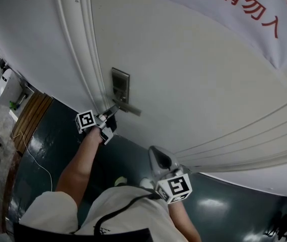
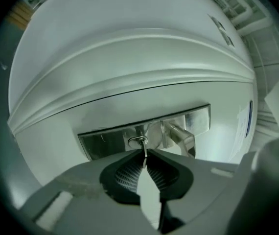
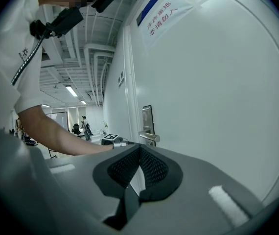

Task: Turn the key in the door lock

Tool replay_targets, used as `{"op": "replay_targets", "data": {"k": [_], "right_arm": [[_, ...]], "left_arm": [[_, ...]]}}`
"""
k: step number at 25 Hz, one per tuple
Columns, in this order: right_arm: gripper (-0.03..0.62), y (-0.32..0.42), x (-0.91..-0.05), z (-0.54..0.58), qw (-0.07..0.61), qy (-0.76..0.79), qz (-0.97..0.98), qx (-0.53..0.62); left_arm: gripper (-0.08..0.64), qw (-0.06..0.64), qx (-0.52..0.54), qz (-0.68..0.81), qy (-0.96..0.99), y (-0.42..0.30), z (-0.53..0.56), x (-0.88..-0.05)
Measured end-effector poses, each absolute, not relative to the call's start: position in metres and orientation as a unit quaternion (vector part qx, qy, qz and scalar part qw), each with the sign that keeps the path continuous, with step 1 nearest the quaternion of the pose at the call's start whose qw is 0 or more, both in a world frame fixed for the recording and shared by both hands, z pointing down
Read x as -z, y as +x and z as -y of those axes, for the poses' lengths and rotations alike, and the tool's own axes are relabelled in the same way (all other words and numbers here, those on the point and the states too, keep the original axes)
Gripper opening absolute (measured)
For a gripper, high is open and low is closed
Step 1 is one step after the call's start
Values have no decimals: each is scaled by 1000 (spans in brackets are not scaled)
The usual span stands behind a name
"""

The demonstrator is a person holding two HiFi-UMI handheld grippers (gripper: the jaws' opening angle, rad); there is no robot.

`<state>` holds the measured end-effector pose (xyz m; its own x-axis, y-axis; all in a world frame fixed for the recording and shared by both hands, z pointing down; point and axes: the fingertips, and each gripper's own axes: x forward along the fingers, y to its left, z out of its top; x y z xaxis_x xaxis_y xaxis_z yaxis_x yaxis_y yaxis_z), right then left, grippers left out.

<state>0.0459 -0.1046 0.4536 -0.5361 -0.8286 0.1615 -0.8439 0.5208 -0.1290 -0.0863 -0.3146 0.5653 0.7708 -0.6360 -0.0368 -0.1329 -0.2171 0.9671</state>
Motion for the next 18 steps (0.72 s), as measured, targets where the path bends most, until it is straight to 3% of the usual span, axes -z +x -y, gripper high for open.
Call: {"op": "replay_targets", "data": {"k": [11, 16, 18], "right_arm": [[8, 40, -451, 103, 36, 477, 873, -91], [9, 38, -447, 100, 31, 472, 876, -91], [9, 37, -446, 98, 30, 469, 878, -93]], "left_arm": [[49, 589, 235, 240, 735, -86, 315, -564], [180, 577, 224, 258, 742, -95, 307, -567], [193, 569, 219, 270, 745, -102, 303, -566]]}}
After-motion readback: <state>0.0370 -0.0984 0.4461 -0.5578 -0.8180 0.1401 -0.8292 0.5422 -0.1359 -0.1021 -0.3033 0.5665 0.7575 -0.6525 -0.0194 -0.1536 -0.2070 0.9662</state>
